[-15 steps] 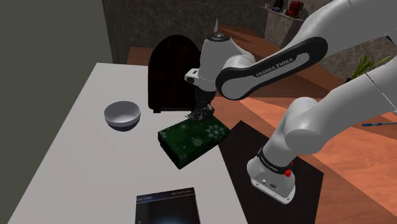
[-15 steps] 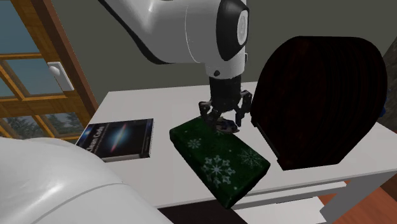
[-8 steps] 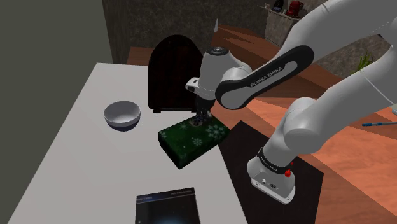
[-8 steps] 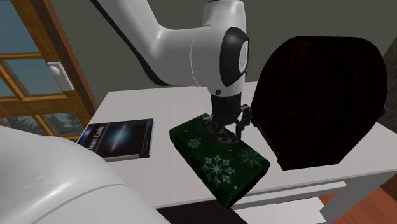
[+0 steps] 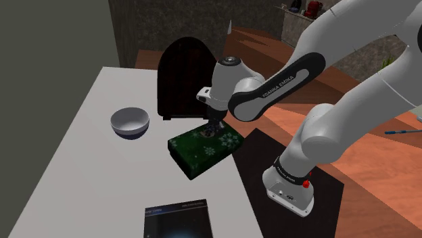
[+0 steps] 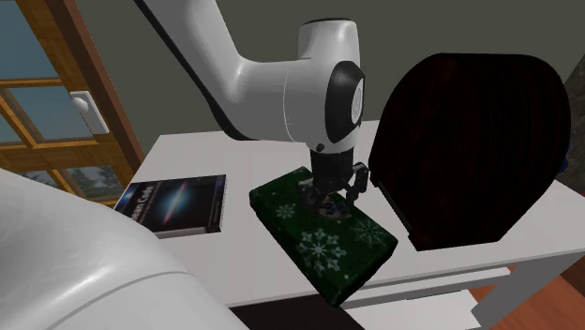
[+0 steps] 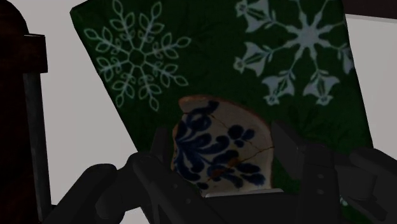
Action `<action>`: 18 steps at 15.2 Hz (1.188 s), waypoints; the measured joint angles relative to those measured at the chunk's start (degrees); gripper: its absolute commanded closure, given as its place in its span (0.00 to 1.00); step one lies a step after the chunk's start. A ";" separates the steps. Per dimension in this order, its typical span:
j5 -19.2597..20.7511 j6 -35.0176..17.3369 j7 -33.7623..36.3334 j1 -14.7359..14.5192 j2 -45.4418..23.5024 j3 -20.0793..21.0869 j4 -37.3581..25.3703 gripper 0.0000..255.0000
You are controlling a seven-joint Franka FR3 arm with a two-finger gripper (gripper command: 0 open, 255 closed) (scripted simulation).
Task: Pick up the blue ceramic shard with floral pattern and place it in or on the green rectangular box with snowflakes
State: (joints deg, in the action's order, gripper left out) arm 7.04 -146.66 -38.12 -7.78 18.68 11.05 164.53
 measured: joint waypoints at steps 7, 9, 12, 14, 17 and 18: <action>0.01 -0.04 0.02 0.01 -0.04 0.01 0.00 0.00; 0.01 -0.04 0.02 0.01 -0.03 0.01 0.00 0.00; -1.79 5.47 -1.09 -1.36 4.35 -0.39 -1.28 0.00; -2.74 9.06 -1.66 -2.14 7.28 -0.64 -1.92 0.00; -2.94 10.19 -1.91 -2.28 7.93 -0.79 -2.33 0.00; -2.96 10.28 -1.93 -2.29 7.99 -0.79 -2.35 0.00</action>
State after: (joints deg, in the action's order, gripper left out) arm 4.08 -136.38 -40.05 -10.08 26.67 10.26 162.17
